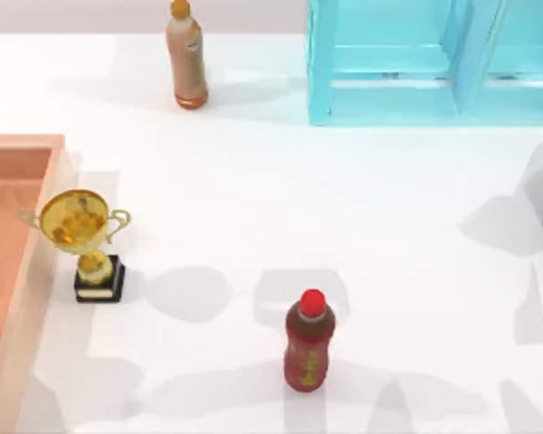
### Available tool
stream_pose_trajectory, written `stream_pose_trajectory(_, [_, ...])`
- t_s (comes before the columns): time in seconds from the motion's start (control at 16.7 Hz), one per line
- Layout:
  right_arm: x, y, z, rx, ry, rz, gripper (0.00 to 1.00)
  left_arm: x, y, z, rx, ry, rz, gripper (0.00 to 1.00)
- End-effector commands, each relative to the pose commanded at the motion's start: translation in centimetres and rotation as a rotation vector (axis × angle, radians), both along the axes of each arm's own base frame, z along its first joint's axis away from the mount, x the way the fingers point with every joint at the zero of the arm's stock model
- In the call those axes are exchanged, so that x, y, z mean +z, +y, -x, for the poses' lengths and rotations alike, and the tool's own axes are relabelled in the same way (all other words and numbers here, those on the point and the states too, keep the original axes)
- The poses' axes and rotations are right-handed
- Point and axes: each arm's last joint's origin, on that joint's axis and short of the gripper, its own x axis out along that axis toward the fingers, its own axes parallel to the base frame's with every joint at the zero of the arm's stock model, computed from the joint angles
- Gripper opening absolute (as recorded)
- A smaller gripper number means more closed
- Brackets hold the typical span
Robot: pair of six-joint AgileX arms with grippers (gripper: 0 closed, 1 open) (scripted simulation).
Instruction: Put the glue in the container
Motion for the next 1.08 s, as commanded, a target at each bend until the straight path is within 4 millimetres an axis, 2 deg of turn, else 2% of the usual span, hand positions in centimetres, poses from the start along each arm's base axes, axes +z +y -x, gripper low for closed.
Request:
stream_pose_trajectory(0.54, [0.0, 0.0, 0.0, 0.0, 0.0, 0.0, 1.0, -3.9, -0.1, -3.4, 0.002, -0.018, -0.008, 0.0])
stream_pose_trajectory(0.84, [0.0, 0.0, 0.0, 0.0, 0.0, 0.0, 1.0, -4.3, -0.3, -3.6, 0.002, -0.011, -0.005, 0.0])
stream_pose_trajectory(1.08, [0.0, 0.0, 0.0, 0.0, 0.0, 0.0, 1.0, -4.3, -0.3, -3.6, 0.002, -0.011, -0.005, 0.3])
